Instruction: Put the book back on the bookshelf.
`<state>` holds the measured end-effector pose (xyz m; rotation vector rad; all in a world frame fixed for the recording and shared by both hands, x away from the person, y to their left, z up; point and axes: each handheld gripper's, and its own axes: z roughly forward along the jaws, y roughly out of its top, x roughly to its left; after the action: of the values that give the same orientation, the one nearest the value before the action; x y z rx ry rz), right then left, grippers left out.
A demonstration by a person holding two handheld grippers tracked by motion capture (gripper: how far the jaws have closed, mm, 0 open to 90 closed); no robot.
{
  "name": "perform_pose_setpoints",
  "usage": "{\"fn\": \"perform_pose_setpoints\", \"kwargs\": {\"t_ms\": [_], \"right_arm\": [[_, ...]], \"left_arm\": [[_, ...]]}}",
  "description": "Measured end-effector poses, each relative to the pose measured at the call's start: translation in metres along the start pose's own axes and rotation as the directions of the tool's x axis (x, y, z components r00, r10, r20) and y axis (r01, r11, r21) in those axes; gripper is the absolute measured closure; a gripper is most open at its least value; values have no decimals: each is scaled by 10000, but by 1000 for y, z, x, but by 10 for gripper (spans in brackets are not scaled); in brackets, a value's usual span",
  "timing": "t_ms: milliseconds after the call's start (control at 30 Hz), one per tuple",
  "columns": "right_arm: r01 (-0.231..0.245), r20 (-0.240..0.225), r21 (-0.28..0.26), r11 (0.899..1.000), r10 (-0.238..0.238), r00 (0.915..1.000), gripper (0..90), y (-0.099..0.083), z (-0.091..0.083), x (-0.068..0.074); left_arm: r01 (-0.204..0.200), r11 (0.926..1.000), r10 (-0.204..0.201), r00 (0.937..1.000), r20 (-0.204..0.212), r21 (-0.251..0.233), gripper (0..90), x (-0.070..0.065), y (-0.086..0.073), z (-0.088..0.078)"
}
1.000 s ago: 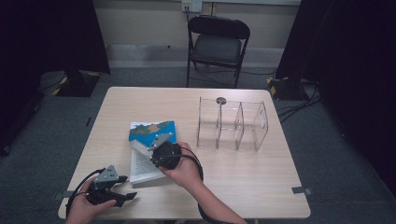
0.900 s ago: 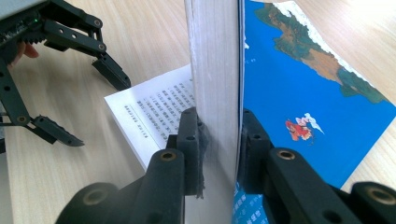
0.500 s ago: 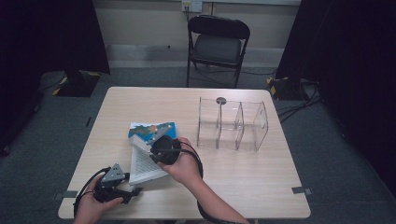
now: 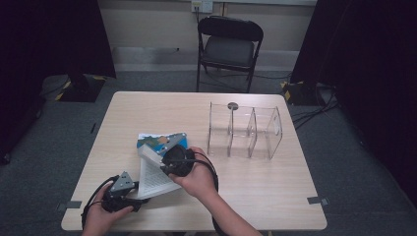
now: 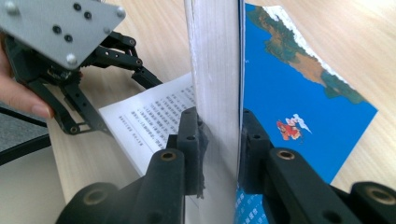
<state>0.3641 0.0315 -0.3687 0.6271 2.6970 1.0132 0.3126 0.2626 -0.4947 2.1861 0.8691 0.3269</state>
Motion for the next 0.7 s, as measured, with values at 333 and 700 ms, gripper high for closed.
{"fn": "perform_pose_setpoints", "kwargs": {"t_ms": [333,700], "right_arm": [[289,-20,-38,9996,-289,9996,747,-16,7,6],[400,-117,58,9992,-400,9991,736,-43,24,18]], "left_arm": [[801,9962,-783,9956,505,-330,355,6,-2,0],[1082,9936,-1051,9906,872,-323,335,5,2,3]]}}
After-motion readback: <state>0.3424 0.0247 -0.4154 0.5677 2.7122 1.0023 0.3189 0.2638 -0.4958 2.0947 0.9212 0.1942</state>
